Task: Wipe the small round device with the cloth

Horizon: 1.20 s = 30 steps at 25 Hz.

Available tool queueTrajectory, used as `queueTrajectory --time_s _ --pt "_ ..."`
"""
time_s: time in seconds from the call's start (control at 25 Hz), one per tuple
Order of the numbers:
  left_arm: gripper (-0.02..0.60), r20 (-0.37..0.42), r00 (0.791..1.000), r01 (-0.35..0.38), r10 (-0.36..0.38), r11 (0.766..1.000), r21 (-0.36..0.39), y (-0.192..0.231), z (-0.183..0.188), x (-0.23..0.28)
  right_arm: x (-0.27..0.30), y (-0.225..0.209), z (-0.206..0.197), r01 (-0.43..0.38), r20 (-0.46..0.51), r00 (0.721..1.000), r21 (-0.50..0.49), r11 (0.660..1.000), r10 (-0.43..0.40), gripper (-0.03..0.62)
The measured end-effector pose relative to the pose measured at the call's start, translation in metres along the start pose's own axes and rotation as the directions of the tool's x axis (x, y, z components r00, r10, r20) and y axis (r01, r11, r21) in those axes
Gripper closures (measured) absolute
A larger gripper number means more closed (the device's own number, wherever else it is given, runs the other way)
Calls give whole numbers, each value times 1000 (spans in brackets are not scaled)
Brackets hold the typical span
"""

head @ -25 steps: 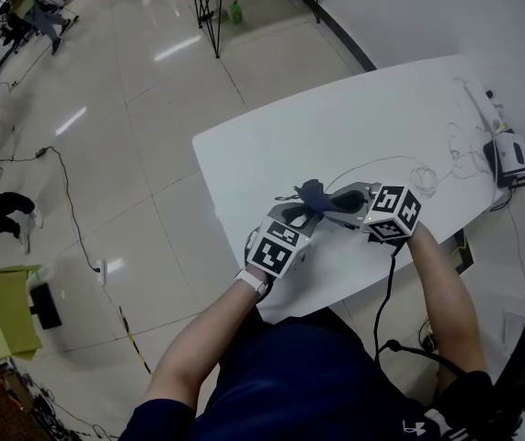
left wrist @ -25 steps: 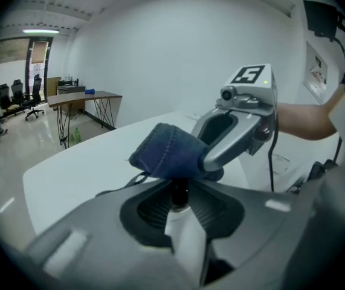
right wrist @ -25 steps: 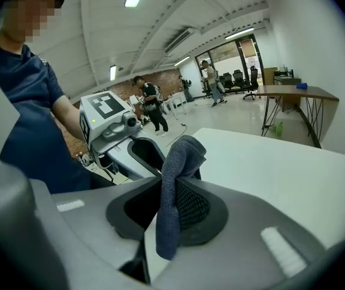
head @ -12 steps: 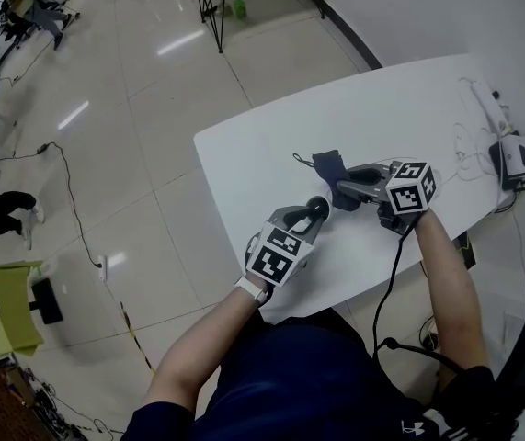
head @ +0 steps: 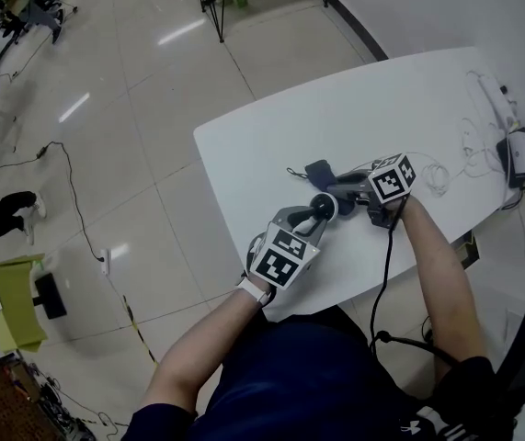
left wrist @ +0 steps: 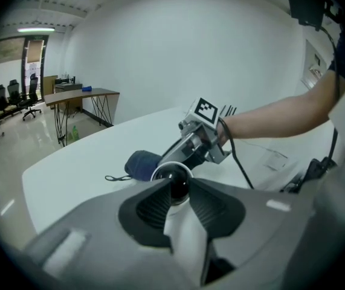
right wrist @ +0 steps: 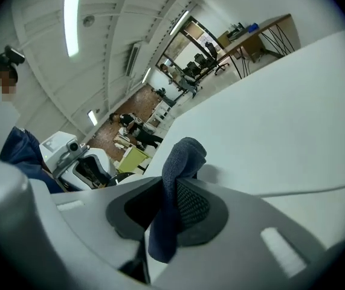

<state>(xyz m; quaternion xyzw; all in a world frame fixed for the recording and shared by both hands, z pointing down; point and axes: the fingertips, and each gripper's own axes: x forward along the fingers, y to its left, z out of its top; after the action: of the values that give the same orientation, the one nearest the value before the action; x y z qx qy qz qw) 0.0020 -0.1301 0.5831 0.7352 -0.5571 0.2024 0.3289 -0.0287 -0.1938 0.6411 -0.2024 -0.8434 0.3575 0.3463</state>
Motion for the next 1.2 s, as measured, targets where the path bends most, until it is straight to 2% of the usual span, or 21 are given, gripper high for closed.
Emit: queueTrajectory --time_s 0.12,0.24,0.36,0.48,0.56,0.68,0.72,0.8,0.92,1.2 --pt "491 3 1000 1 -1 1000 -1 1 -1 0 -4 7 4 -60 44 997 45 997 58 528" --pt "491 5 1000 2 -2 1000 -1 4 -2 -3 -11 23 14 -96 78 992 28 995 94 528" --pt "491 6 1000 0 0 1000 2 4 -3 -2 -17 44 24 -85 68 994 -57 995 89 528" --pt "495 9 1000 -6 5 1000 11 5 -3 -1 -18 66 29 -47 1 999 -189 981 48 528" --pt "500 11 1000 -9 9 1000 18 6 -2 -2 -14 80 25 -15 -82 997 -312 950 -11 528" --pt "503 13 1000 -14 13 1000 24 5 -3 0 -9 97 11 -9 -205 973 -495 869 -106 528" --pt "503 13 1000 -15 15 1000 26 5 -3 1 -8 102 7 -20 -230 966 -533 846 -122 528" --pt "502 14 1000 -18 17 999 28 4 -3 1 -6 112 2 -39 -254 959 -567 823 -129 528" --pt "502 18 1000 -19 19 999 31 4 -3 0 -6 119 -1 -42 -242 964 -554 832 -113 528" --pt "494 21 1000 -15 14 999 37 2 -5 -1 -16 131 -1 -39 -97 995 -417 908 -1 528"
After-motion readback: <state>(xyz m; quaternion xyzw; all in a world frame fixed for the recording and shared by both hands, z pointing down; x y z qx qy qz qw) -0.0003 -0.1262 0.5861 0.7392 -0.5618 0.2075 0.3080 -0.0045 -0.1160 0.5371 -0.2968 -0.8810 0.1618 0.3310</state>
